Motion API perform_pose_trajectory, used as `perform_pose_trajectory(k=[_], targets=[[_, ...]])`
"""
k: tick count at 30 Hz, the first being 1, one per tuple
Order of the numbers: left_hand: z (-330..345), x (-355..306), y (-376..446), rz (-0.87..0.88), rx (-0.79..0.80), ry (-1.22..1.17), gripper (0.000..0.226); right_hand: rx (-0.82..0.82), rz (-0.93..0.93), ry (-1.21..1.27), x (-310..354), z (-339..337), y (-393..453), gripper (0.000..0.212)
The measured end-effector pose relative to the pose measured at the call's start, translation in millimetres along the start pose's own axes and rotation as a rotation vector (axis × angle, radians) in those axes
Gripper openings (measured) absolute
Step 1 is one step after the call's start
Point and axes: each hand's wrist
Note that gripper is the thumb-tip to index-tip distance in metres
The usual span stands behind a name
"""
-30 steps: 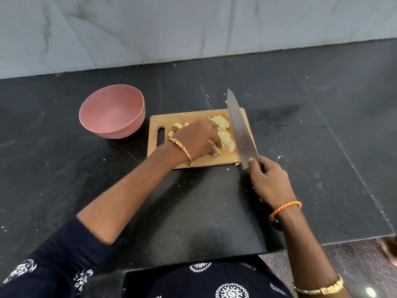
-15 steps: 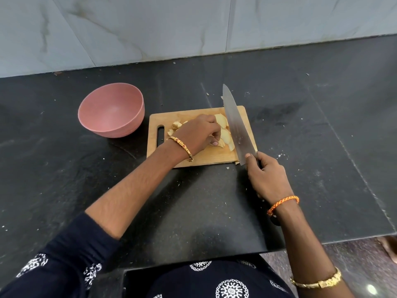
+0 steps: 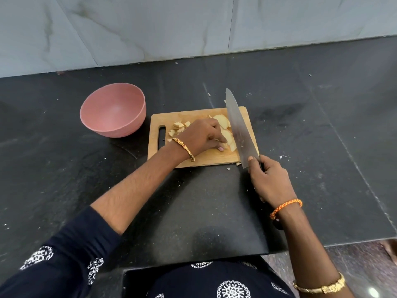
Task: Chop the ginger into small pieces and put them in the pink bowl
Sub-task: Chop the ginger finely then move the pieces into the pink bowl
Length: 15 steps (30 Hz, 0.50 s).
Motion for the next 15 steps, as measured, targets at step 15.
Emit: perform_pose_trajectory(k=[15], targets=[[7,-10,-18,-0.463,-0.225,0.042,0.026,0.06,-0.062,-0.054,2,12,-15,0.037]])
Point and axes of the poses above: each hand's wrist, its own y-axis towards the middle knuckle, its own z-axis out of the palm, x = y × z, and after that the axes turned 3 degrees about -x, right-handed
